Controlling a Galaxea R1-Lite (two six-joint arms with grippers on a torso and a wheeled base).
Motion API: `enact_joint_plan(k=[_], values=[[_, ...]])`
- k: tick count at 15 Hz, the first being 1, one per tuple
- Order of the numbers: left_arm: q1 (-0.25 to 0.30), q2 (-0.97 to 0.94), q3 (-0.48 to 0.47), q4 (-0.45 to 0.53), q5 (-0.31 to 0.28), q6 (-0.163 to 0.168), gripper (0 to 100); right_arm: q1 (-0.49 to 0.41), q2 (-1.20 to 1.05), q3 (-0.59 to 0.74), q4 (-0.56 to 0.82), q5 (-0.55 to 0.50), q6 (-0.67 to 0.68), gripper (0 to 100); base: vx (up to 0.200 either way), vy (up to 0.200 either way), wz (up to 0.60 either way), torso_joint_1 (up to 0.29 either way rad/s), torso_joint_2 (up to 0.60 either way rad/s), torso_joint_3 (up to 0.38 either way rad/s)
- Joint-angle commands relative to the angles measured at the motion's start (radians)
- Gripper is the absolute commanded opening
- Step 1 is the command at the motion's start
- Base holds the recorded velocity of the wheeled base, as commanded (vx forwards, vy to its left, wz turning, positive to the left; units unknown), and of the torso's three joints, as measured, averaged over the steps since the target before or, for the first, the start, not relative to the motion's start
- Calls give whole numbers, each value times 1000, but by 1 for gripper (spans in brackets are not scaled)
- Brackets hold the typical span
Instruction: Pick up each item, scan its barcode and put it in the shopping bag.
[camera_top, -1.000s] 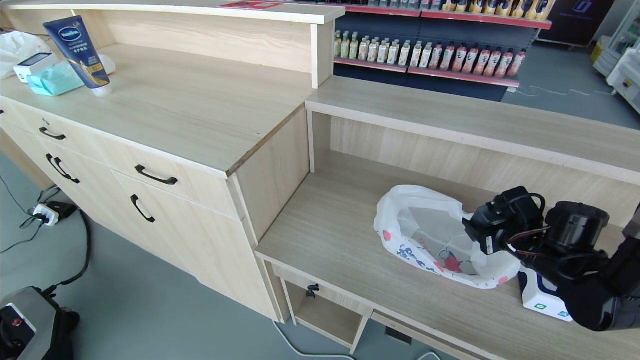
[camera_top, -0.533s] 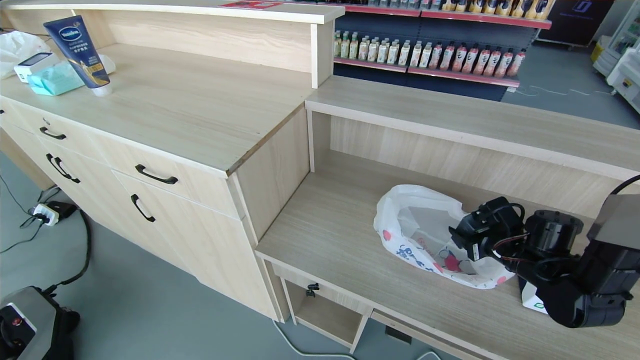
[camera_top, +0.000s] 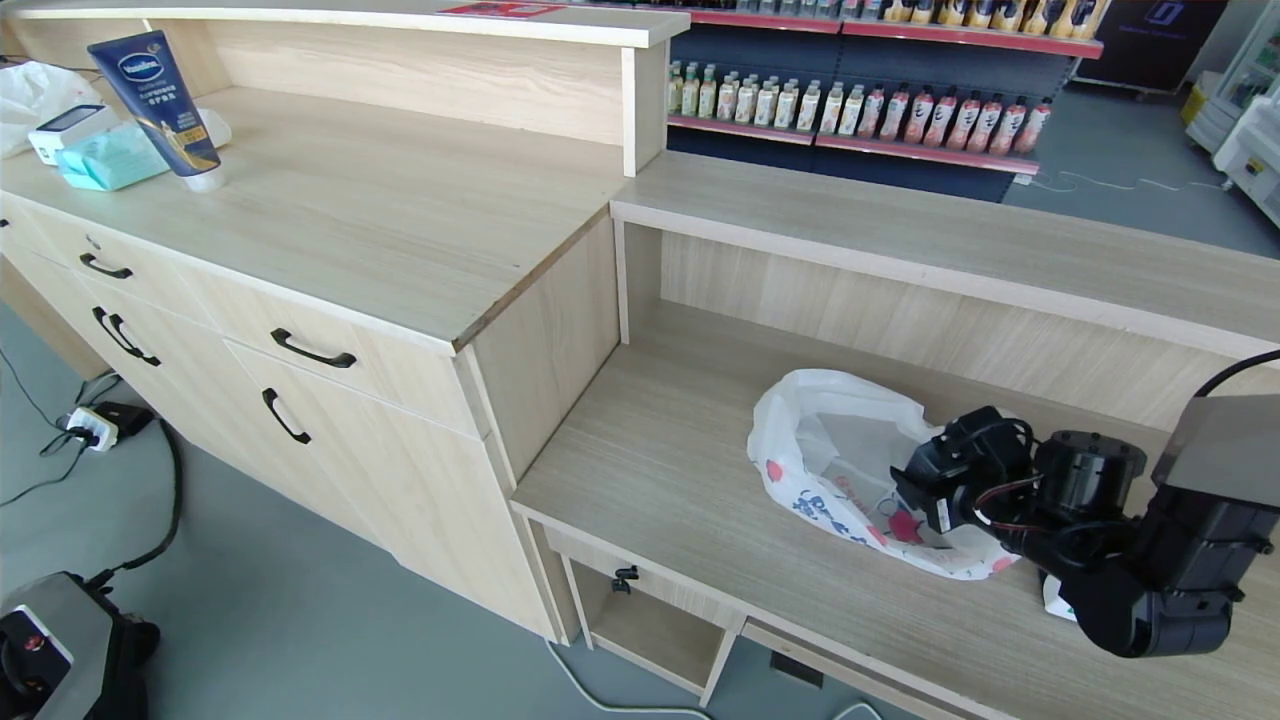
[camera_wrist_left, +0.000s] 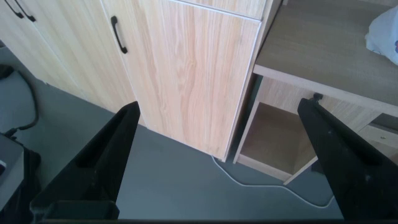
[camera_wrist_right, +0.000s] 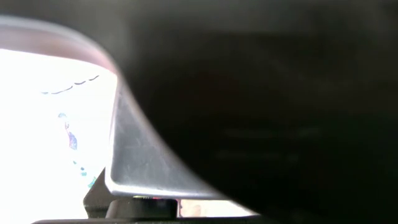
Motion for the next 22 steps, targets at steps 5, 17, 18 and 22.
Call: enact_joint_plan(k=[5, 17, 18, 22], values=[[0, 0, 0, 0, 0, 0, 100, -3, 49, -39, 2, 0, 1, 0, 0, 0, 0, 0, 0, 0], [0, 0, 0, 0, 0, 0, 100, -39, 70, -153, 144, -2, 4, 0, 0, 0, 0, 0, 0, 0], [0, 0, 0, 0, 0, 0, 100, -39, 75, -155, 144, 0, 6, 0, 0, 0, 0, 0, 0, 0], [0, 0, 0, 0, 0, 0, 100, -37, 87, -174, 158, 0, 7, 0, 0, 0, 0, 0, 0, 0]])
